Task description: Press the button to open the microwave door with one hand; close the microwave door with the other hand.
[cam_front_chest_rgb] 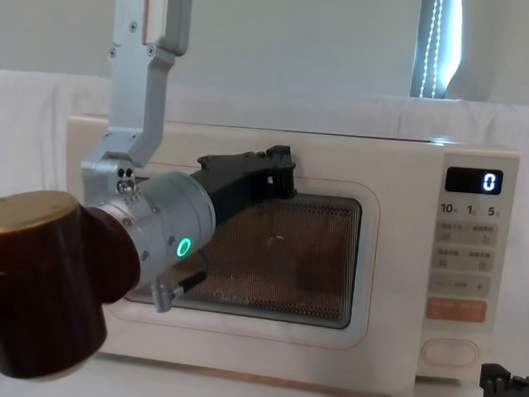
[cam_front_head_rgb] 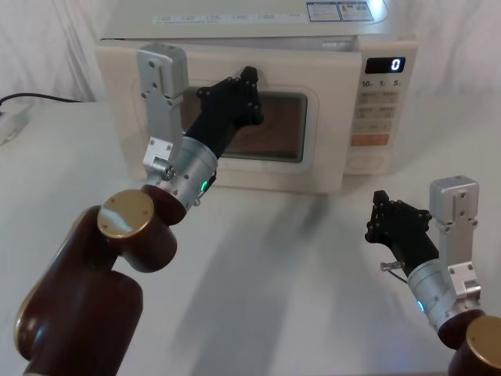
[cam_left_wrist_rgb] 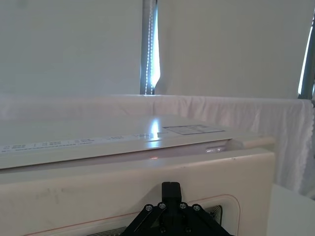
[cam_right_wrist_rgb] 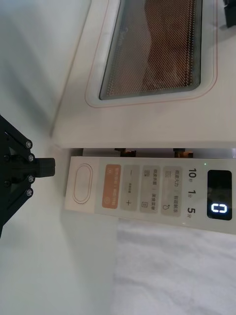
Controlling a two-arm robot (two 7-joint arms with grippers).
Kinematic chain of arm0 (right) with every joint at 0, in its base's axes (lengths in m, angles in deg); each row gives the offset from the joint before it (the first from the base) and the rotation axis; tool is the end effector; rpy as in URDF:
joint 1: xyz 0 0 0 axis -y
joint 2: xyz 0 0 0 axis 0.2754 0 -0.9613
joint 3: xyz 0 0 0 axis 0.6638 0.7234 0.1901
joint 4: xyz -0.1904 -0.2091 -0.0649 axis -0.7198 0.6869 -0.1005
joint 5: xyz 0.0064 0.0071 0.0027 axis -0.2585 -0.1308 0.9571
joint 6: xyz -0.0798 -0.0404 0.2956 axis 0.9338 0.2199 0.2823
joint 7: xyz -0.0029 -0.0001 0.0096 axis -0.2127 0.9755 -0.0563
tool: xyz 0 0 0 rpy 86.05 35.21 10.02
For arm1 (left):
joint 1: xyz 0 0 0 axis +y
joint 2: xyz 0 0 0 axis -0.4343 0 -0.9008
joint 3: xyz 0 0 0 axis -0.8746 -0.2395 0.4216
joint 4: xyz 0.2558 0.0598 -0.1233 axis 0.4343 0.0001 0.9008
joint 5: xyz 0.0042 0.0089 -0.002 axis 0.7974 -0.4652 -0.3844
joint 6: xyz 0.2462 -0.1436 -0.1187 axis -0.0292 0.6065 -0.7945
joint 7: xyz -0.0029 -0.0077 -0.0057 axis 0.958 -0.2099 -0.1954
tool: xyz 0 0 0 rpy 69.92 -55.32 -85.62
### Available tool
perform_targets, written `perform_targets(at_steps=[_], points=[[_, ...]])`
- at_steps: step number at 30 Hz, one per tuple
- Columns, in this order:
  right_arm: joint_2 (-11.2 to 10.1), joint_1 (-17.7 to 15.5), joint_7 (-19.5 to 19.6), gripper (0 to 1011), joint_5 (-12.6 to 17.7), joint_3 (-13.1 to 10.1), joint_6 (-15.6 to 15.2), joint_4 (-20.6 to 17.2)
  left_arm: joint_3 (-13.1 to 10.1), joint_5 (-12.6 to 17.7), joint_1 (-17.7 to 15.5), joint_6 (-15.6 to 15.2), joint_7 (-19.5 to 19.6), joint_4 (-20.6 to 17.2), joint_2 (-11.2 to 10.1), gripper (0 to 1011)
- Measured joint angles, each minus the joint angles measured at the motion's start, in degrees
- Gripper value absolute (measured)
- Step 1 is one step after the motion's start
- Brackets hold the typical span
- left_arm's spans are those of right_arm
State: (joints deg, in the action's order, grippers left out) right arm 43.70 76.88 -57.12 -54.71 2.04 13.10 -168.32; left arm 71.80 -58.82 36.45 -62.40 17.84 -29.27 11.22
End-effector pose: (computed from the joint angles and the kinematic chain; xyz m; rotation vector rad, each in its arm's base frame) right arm 0.3389 0.0290 -0.3220 0.0063 -0.0334 -1.3432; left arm 0.4488 -0.0772 -0.2233 -0.2422 -0.1120 1.0187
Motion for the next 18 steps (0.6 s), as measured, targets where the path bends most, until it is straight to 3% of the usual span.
perform_targets(at_steps=[18], points=[[0.0,0.0,0.0,0,0.0,0.0,0.0,0.0,0.4,1.6,-3.1,1.1,-0.3,4.6,1.7,0]])
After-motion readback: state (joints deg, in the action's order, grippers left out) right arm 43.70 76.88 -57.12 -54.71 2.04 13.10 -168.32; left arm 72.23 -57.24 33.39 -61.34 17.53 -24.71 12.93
